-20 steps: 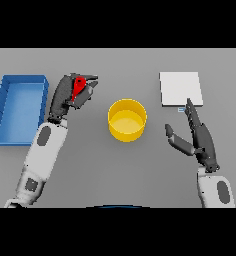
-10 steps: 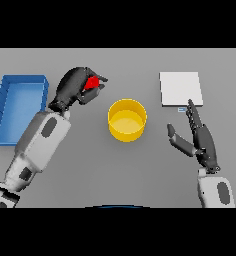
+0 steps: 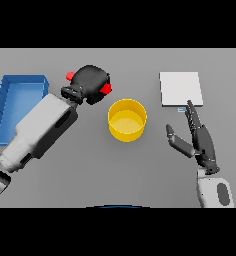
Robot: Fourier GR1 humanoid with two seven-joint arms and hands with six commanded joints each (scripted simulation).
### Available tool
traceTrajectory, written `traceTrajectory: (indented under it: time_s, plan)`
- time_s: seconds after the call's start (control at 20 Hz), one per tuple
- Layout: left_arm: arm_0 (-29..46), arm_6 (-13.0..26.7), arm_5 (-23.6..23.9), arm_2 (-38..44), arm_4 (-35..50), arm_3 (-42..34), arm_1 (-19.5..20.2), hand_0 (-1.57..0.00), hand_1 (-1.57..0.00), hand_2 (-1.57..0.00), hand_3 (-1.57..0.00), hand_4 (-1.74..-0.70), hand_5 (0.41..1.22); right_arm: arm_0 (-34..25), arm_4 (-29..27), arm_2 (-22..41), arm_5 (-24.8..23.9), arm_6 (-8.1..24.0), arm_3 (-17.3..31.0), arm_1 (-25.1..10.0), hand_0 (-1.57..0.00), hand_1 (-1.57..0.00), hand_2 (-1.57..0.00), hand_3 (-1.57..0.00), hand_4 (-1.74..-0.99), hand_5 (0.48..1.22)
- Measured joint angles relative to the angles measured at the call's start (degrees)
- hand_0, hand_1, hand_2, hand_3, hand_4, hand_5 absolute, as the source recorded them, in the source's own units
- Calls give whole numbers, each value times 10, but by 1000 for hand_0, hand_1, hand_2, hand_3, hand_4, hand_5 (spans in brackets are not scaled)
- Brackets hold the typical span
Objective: Pick up the red beaker and tilt it to pour out 1 green nut into yellow bowl. Pick up the yellow bowl and place it on the metallic measuring scale.
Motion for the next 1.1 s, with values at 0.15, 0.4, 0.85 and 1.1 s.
traceTrajectory:
  time_s: [0.15, 0.4, 0.85, 1.1]
  plan:
    - [-36, 9, -48, -50, -28, 15, 6, -1571, -1571, -1571, -1328, -1675, 1216, -3, -9, -5, -3, 6, 3, 7, 1, 1, 1, 1, -1283, 644]
    - [-99, 12, -102, -121, -63, 45, -1, -1571, -1571, -1571, -1203, -1709, 1219, 5, -33, -11, 11, 2, 6, 11, 1, 1, 1, 1, -1301, 607]
    - [-178, -31, -111, -243, -126, 87, -18, -1571, -1571, -1571, -1522, -1736, 1221, 3, -18, -11, 4, -1, 10, 5, 1, 1, 1, 1, -1291, 603]
    - [-211, -46, -126, -316, -160, 105, -28, -1571, -1571, -1571, -1555, -1739, 1221, 3, -17, -10, 2, 2, 6, 6, 1, 1, 1, 1, -1290, 607]
